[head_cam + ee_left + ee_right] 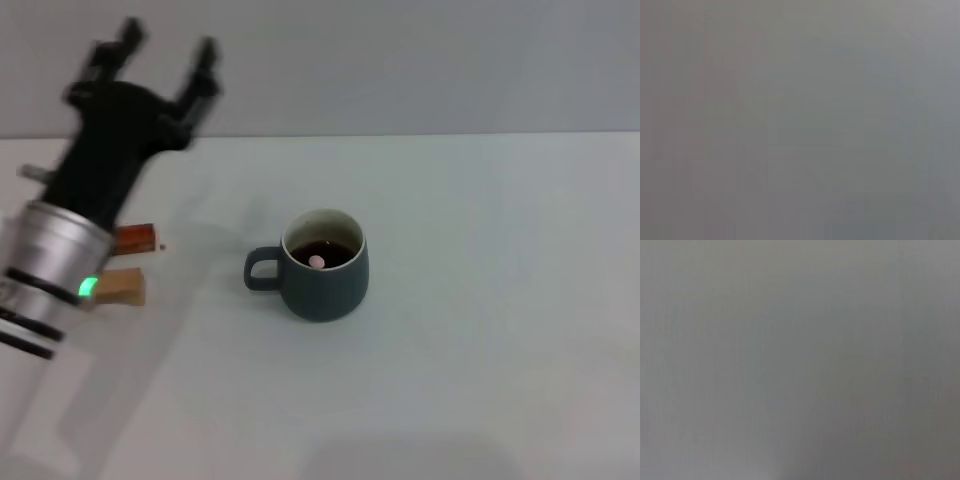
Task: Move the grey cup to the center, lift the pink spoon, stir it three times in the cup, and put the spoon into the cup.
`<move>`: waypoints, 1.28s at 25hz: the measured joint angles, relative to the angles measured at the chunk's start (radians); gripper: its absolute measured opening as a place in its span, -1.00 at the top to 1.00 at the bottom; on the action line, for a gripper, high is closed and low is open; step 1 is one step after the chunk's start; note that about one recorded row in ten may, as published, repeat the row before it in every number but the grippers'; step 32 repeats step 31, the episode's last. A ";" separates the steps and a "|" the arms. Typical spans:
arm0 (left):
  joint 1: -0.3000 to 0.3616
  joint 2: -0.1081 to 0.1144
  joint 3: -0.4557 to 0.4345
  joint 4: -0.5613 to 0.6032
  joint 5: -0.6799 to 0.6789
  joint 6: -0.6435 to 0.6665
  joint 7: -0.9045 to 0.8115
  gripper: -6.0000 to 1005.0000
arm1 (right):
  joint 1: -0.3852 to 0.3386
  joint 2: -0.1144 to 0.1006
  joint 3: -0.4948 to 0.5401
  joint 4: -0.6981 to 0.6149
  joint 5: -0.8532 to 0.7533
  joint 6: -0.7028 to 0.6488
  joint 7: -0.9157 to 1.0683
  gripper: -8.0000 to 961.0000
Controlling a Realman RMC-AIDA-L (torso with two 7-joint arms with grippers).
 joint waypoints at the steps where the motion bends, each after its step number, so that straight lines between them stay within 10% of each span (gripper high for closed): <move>1: -0.016 0.000 -0.024 0.054 -0.007 0.005 -0.025 -0.46 | -0.001 0.000 0.000 0.001 0.000 -0.005 0.000 0.99; 14: -0.067 -0.004 -0.214 0.574 -0.134 0.217 -0.091 -0.56 | -0.025 0.002 -0.059 0.006 0.000 -0.149 0.000 0.99; 32: -0.065 -0.009 -0.208 0.649 -0.181 0.257 -0.071 -0.56 | -0.039 0.004 -0.113 0.018 0.004 -0.204 -0.006 0.99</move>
